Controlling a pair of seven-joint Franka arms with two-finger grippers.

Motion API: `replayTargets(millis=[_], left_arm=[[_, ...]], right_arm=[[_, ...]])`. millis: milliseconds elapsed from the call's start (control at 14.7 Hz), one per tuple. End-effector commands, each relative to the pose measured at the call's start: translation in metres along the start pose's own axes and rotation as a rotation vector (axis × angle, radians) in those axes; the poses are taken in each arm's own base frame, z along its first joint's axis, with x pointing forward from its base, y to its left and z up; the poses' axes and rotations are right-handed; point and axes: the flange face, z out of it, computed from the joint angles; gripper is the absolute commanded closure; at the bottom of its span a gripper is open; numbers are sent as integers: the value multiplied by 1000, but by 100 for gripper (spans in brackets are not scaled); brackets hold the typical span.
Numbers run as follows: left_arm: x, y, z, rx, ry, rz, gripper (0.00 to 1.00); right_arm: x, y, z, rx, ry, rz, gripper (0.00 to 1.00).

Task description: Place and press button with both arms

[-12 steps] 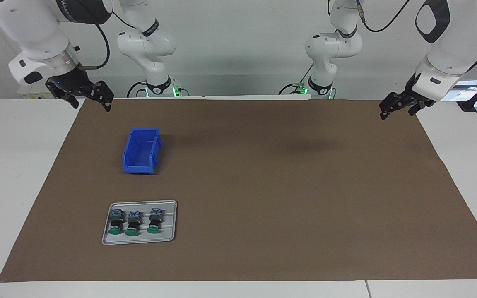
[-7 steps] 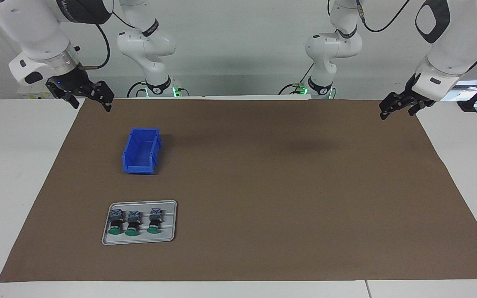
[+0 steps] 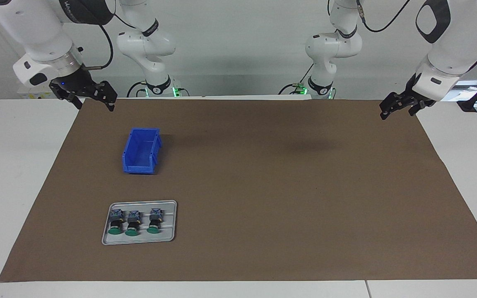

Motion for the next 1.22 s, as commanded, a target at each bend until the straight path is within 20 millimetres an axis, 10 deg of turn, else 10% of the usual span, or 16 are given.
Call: replayTargets(millis=[0,611,1154], left_arm=[[-4,1,0,5,-2,2,0],[-8,0,-14,1,22,1,0],[-10,0,-12,2,18,1,0]], right_arm=[[21,-14,16,42,23,-34,1],[165,-88,169,35,147,-6,1],[203,-107,270,29,193,-8,6]])
